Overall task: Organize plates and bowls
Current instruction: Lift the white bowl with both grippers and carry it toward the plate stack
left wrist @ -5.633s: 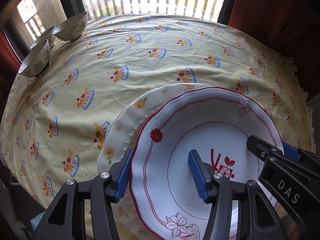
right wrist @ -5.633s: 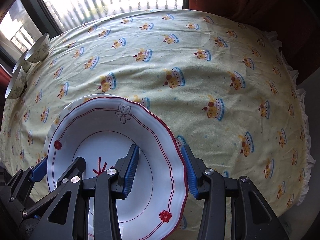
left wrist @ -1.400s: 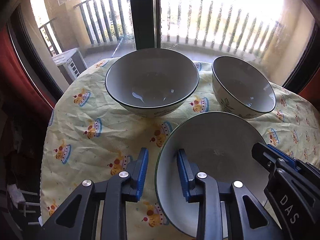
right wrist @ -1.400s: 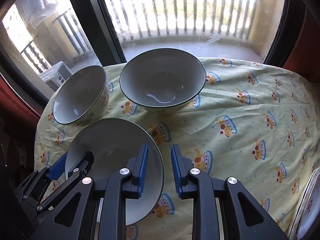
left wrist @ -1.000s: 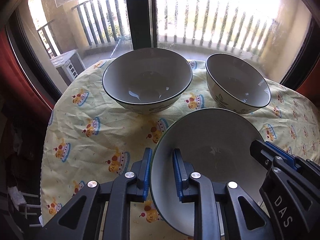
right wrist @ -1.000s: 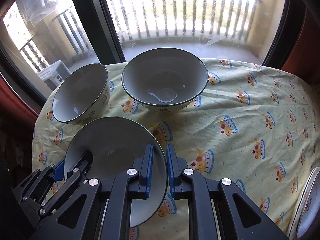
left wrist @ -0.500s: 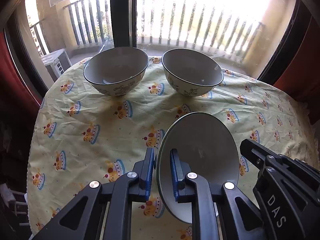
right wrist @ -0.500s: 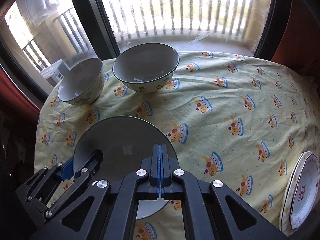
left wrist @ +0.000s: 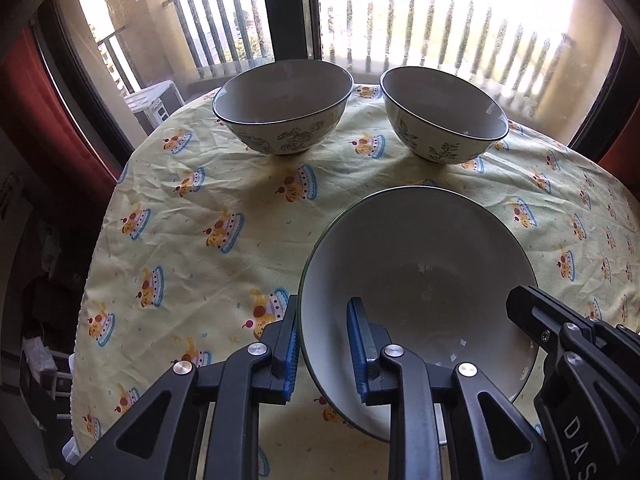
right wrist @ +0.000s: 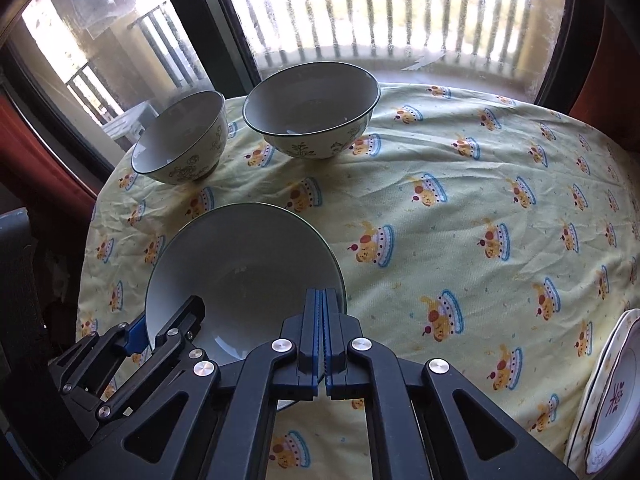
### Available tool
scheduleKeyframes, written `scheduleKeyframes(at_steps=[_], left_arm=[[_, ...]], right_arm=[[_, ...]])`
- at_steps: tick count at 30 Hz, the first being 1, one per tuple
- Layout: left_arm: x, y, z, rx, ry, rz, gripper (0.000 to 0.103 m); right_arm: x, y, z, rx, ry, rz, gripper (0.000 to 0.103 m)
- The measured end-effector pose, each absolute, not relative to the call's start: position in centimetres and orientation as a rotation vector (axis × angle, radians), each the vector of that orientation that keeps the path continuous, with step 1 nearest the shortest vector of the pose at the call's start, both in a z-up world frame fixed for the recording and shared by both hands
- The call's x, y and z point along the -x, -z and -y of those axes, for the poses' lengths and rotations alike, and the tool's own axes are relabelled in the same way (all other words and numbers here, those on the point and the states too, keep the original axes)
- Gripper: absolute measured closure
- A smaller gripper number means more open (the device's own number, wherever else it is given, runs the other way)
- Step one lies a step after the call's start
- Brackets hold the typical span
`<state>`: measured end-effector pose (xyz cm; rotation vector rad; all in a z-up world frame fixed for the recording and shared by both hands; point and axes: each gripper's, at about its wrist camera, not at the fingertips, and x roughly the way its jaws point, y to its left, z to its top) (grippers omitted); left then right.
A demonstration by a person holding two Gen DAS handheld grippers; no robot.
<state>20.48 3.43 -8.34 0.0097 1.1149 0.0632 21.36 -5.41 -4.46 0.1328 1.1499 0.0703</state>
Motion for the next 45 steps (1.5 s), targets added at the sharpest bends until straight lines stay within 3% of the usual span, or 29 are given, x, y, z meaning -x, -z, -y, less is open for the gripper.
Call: scheduleKeyframes(at_steps=[9, 11, 13, 15, 18, 20, 24, 25, 45], left_arm=[[-21.1, 8.1, -4.2, 0.001, -0.051, -1.111, 0.077], [-21.3, 7.7, -4.2, 0.001, -0.034, -1.104, 0.074], [-21.6, 7.5, -4.1, -0.008, -0.018, -1.093, 0.073], [-22.0, 7.7, -3.9, -0.031, -0.005, -1.086, 0.073], [-22.5, 8.3, -3.8, -0.044, 0.014, -1.099, 0.073], [-22.6, 8.7, -3.7, -0.058, 0.03, -1.1, 0.073], [-22.7, 9.2, -3.5, -0.083, 0.055, -1.105, 0.078], [-22.8, 9.2, -3.5, -0.081, 0.058, -1.102, 0.078], [-19.8, 7.7, -1.5, -0.011, 0.059, -1.118, 0.078]], right_arm=[[-21.9, 3.4, 4.3, -0.036, -0.049, -1.135, 0.09], [-21.9, 2.8, 4.1, -0.012, -0.031, -1.114, 0.077], [-21.8, 2.2, 4.1, 0.001, -0.005, -1.074, 0.043], [-22.0, 2.2, 4.3, 0.004, 0.022, -1.058, 0.04], [-22.8, 3.5, 5.0, -0.072, 0.028, -1.11, 0.04], [-23.0, 4.3, 5.2, -0.102, 0.043, -1.128, 0.046], [-23.7, 6.0, 5.3, -0.143, 0.049, -1.166, 0.079], [-23.7, 6.3, 5.2, -0.149, 0.052, -1.169, 0.081], [-20.7, 3.8, 7.2, -0.128, 0.065, -1.144, 0.082]])
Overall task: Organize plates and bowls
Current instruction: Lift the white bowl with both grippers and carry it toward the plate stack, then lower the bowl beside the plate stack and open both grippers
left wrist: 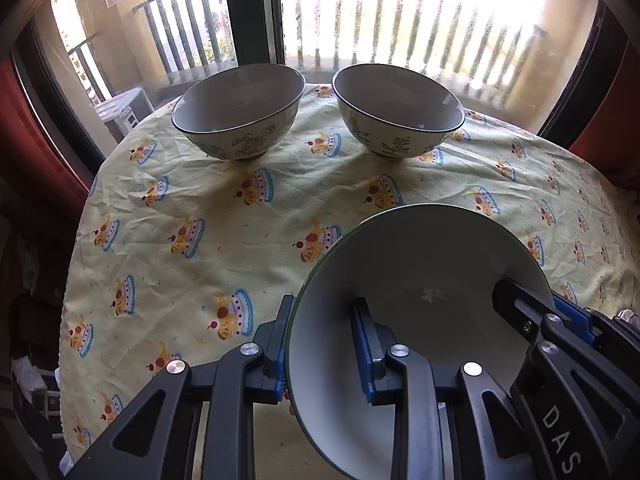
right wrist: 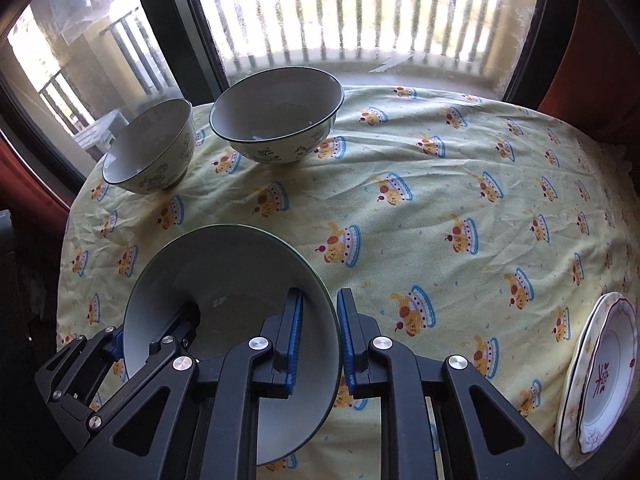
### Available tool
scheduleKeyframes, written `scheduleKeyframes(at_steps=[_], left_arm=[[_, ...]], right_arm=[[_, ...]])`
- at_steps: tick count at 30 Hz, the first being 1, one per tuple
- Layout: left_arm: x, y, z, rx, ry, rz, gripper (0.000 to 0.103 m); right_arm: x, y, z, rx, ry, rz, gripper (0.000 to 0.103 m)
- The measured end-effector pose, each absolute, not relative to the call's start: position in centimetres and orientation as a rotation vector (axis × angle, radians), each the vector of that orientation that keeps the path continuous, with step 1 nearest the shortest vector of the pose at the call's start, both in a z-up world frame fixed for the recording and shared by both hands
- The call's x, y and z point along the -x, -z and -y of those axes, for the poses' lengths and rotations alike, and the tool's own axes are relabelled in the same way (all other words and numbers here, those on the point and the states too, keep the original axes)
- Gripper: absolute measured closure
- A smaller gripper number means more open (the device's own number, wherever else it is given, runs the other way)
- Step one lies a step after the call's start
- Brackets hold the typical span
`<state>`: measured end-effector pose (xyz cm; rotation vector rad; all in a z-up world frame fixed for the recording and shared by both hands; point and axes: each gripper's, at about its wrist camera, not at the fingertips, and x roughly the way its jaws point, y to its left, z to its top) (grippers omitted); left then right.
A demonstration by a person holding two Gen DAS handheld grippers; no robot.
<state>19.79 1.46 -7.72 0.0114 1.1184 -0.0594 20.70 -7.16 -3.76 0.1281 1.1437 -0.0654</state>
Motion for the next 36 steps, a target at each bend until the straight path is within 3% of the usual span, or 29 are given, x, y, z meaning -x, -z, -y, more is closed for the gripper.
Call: scheduleKeyframes(at_steps=[20, 36], left_arm=[[-13.1, 6.3, 9.6, -0.028, 0.119, -1.133, 0.077], [-9.1, 8.4, 13.6, 0.025, 0.039, -1.214, 0.077]], right_arm=[[-13.2, 1.7, 18.5, -0.144, 0.089, -1.153, 0.082], [-9.6, 4.0, 23.2, -0.119, 0.002, -1.218, 0.082]])
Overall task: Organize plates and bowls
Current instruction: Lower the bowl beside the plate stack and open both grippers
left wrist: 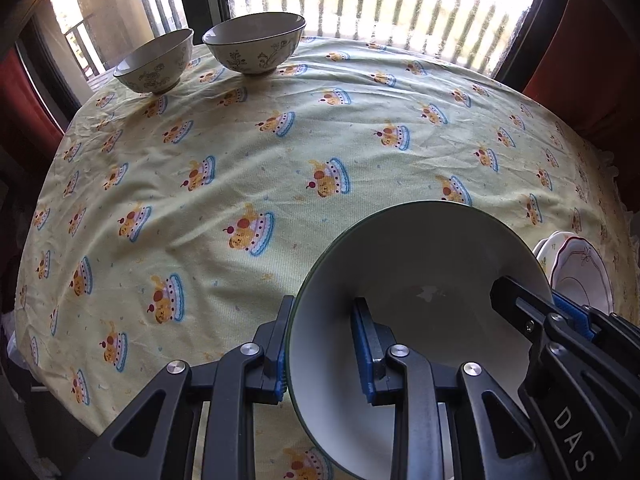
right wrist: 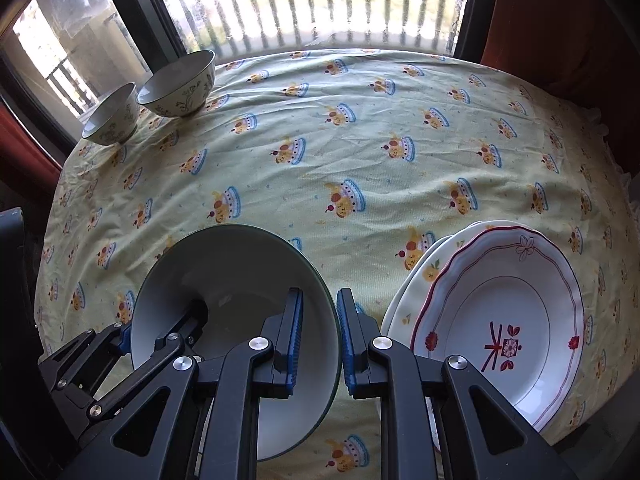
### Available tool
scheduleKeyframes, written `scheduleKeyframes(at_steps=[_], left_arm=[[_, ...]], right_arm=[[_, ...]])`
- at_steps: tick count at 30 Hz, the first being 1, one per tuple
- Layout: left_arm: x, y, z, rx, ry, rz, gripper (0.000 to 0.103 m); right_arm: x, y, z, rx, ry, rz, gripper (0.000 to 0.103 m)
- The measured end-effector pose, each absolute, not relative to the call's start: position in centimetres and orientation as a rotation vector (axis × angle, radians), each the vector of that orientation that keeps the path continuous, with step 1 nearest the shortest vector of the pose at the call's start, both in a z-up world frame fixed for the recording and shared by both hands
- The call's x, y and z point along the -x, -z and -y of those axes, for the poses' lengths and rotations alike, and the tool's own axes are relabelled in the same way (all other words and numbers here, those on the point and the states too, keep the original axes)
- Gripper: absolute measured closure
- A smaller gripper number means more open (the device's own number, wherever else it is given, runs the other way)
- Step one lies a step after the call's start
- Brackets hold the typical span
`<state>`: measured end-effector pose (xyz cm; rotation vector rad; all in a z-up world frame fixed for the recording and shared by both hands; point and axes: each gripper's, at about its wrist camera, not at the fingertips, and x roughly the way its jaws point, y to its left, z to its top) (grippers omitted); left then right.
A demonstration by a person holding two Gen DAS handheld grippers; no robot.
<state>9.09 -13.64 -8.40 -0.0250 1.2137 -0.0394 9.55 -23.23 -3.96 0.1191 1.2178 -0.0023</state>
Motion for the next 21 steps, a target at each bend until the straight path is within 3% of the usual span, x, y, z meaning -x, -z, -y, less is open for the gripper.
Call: scheduleKeyframes(at_steps=[6, 11, 12, 13, 16, 21], left_arm=[[-8.1, 9.5, 14.0, 0.051, -0.03, -1.217, 0.077], [-7.6, 9.7, 14.1, 0.084, -0.048, -1.224, 0.061], [-7.5, 9.7, 14.0, 0.098, -0.044, -1.228, 0.052], [-7.4, 9.6, 13.9, 0.108, -0.054, -1.225, 0.046], [-7.2, 8.9, 13.6, 0.118, -0.067, -1.189, 0.028], [-6.9, 7.9, 13.4, 0.089, -0.066, -1.156, 0.017]], right_arm=[[-9.3, 5.4, 23.8, -0.106, -0.045, -1.236, 0.083], [-9.4, 5.7, 23.9, -0.07, -0.088, -1.246, 0.077], [-9.4, 5.7, 24.0, -0.061, -0.089, -1.25, 0.067], [-9.5, 5.6, 24.0, -0.052, -0.082, -1.245, 0.047], [-9.3, 4.7, 24.3, -0.026, -0.075, -1.178, 0.024], [-9.4, 3.9, 23.8, -0.012, -0.106, -1.151, 0.021]])
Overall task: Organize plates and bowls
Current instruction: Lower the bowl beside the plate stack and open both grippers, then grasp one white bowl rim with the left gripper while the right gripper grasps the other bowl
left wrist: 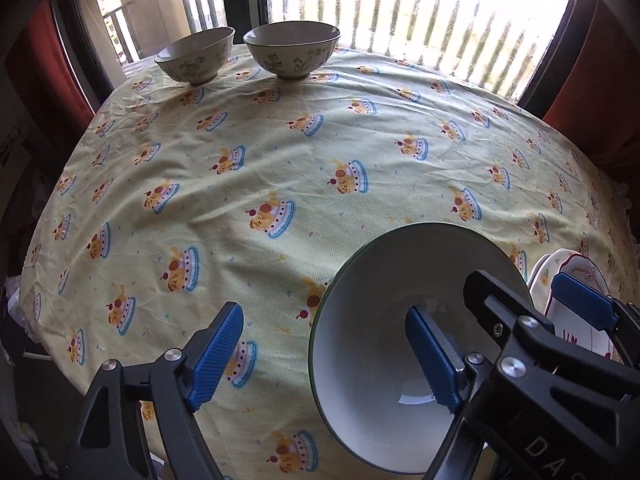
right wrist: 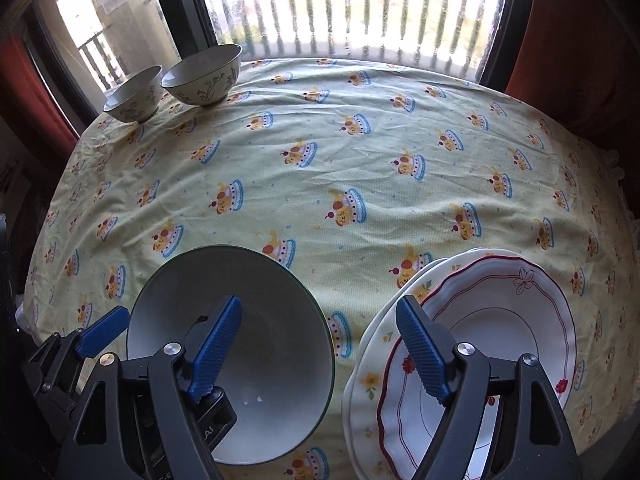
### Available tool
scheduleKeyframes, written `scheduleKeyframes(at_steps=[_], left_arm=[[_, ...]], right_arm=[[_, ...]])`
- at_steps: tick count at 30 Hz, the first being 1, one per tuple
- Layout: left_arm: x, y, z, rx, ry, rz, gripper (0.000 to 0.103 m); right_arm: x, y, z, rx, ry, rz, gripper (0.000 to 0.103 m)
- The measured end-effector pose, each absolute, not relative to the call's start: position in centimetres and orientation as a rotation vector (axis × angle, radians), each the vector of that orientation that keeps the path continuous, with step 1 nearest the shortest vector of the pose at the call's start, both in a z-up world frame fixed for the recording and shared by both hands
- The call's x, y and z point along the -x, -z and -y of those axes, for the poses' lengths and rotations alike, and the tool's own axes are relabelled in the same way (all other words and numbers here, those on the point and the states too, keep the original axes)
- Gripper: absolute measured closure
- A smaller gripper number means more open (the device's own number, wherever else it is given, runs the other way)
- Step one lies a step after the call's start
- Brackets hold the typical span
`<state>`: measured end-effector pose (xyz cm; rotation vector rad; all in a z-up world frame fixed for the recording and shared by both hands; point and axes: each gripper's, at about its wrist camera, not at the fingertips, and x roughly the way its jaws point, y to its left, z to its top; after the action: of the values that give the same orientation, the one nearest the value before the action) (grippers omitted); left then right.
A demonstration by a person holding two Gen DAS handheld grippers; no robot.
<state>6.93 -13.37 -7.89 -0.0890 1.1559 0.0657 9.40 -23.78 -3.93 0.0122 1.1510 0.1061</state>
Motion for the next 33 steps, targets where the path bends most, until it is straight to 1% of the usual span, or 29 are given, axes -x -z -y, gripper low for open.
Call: scheduleKeyframes(at_steps=[4, 15, 33], left_arm=[[-7.2, 7.6, 12.7, 0.086, -0.053, -1.167, 0.013], [-10.1, 5.8, 8.7, 0.02, 0.03, -1.141, 0.013], [-20.0, 3.9, -0.2, -0.069, 0.146, -1.056, 0.014]], right_arm=[[-9.4, 3.7, 23.3, -0.025, -0.101, -1.145, 0.021], [-11.1, 2.4, 19.3, -0.063, -0.034, -1.132, 0.021], [-18.9, 0.2, 9.7, -0.114, 0.119, -1.057, 0.021]])
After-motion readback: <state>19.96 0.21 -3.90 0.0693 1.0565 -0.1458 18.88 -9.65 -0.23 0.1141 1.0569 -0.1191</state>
